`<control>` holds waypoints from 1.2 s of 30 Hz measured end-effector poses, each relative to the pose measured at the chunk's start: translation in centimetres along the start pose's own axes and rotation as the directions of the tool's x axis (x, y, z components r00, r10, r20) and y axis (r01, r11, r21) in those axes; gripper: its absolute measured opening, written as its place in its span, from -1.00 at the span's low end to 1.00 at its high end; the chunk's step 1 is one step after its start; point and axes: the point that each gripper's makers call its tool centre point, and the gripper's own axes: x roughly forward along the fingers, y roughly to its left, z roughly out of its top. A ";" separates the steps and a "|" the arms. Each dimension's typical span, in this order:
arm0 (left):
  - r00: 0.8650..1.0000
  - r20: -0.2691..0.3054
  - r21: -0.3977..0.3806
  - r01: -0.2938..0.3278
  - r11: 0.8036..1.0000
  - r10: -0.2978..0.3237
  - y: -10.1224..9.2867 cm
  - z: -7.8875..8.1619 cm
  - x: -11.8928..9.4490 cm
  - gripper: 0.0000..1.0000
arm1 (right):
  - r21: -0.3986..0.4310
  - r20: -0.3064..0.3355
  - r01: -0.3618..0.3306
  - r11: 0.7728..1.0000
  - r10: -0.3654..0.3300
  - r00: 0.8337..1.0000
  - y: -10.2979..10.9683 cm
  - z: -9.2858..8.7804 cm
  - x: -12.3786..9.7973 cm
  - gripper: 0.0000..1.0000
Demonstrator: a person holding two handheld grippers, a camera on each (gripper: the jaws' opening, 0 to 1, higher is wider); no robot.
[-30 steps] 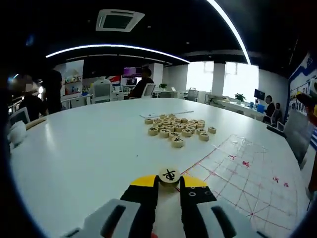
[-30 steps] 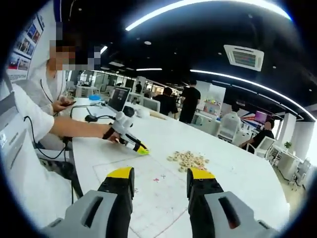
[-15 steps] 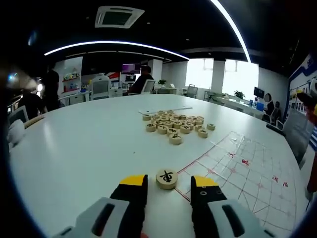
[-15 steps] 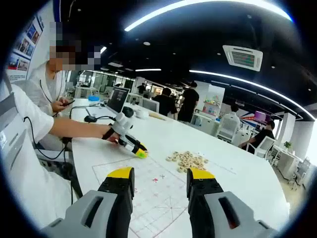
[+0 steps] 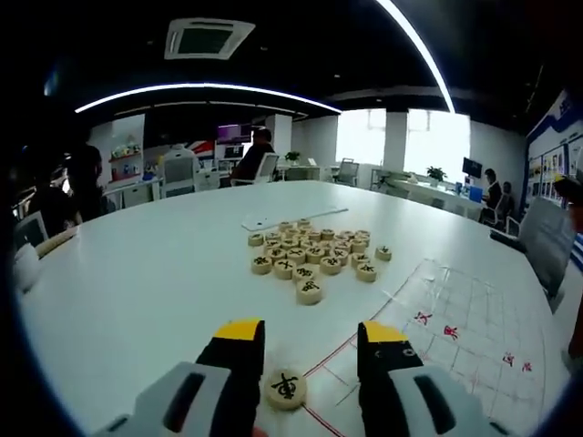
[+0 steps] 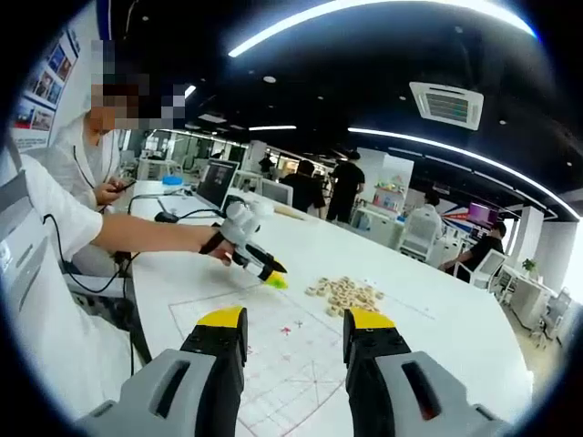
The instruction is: Pick up the chess pieces one by one and place each piece onto its starting position on the chessboard, setting the pieces on their correct points until all the chess pieces are arranged in the starting layout
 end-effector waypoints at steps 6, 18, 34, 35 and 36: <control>0.999 -0.053 0.022 0.000 1.000 0.001 -0.7 0.1 3.3 -0.06 | 0.002 0.003 0.008 1.000 -0.008 1.000 -0.3 0.0 -0.3 -0.14; 0.997 -0.045 0.013 -0.062 0.998 0.062 0.1 0.3 6.0 -0.14 | 0.002 0.004 0.018 1.000 -0.018 1.000 -0.7 -0.1 -0.6 -0.15; 0.998 -0.031 0.073 -0.053 0.996 0.055 -0.6 0.4 4.4 -0.62 | -0.006 -0.010 0.014 1.000 -0.014 1.000 -0.5 -0.3 -0.2 -0.15; 0.998 -0.030 0.072 -0.048 0.996 0.050 -0.7 0.3 4.0 -0.62 | -0.006 -0.009 0.017 1.000 -0.017 1.000 -0.6 -0.3 -0.2 -0.15; 0.999 -0.031 0.064 -0.038 0.997 0.040 -1.0 0.2 3.6 -0.62 | -0.007 -0.010 0.024 1.000 -0.024 1.000 -0.7 -0.3 -0.2 -0.16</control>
